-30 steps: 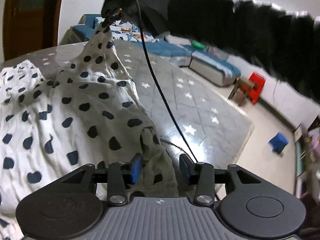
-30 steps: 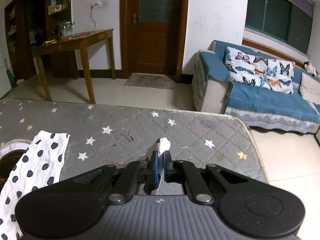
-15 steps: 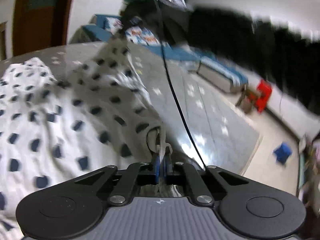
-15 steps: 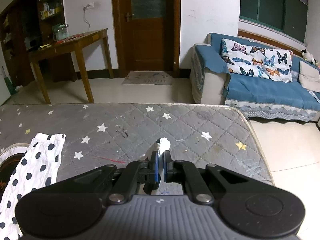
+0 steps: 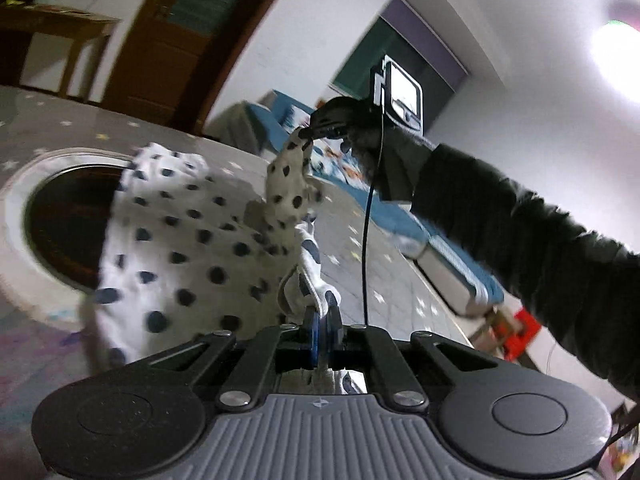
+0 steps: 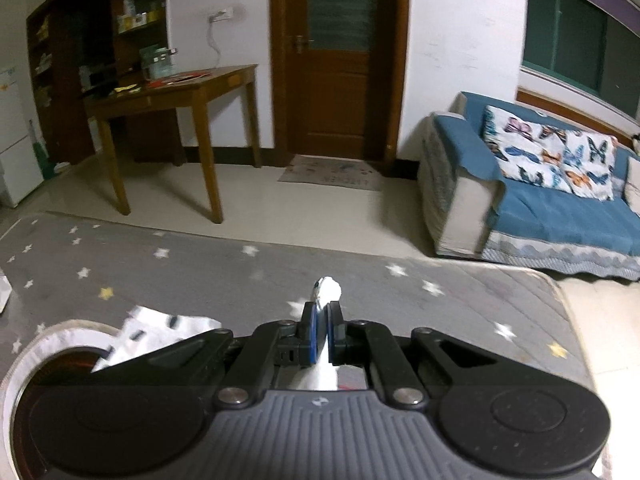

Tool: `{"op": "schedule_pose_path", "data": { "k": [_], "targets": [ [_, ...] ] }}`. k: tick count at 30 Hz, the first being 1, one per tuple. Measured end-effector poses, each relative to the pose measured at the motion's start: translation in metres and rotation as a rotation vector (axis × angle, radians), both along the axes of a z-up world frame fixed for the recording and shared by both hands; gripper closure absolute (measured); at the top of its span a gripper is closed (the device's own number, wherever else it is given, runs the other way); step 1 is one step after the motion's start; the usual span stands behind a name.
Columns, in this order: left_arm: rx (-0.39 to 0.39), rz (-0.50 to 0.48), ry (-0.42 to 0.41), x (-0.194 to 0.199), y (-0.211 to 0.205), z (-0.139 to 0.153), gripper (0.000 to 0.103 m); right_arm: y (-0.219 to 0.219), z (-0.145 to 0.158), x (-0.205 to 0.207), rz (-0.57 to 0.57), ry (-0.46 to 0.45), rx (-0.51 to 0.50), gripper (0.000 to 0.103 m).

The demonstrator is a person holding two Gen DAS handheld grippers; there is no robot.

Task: Fold clothes

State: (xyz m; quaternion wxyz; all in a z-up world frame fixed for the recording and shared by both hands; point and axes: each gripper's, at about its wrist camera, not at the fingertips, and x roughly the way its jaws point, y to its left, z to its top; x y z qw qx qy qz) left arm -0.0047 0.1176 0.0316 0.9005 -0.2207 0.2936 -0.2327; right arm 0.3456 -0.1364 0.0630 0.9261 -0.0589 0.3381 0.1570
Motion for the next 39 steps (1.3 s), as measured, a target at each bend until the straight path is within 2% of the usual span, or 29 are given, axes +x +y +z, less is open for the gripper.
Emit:
{"op": "schedule_pose_path", "data": {
  "k": [6,13,20,24,29,34,39],
  "targets": [
    [-0.054,0.097,0.030,-0.007,0.039,-0.008,0.099,0.072,-0.012,0.008,0.064,0.015,0.001,0.099],
    [-0.073,0.173,0.059,-0.021,0.063,-0.019,0.099,0.148,-0.035,0.013,0.144,0.041,-0.008,0.099],
    [-0.066,0.237,0.109,-0.026,0.073,-0.031,0.099,0.180,-0.064,0.013,0.220,0.090,0.046,0.096],
    [-0.055,0.234,0.121,-0.028,0.073,-0.034,0.098,0.169,-0.061,0.008,0.244,0.100,0.078,0.092],
    [-0.025,0.237,0.136,-0.029,0.075,-0.035,0.096,0.137,-0.047,0.003,0.258,0.095,0.061,0.091],
    [0.018,0.277,0.103,-0.036,0.085,-0.023,0.095,0.086,-0.048,-0.012,0.263,0.135,0.009,0.091],
    [0.043,0.268,0.056,-0.028,0.082,-0.008,0.095,0.047,-0.060,-0.050,0.337,0.175,-0.018,0.091]
  ]
}}
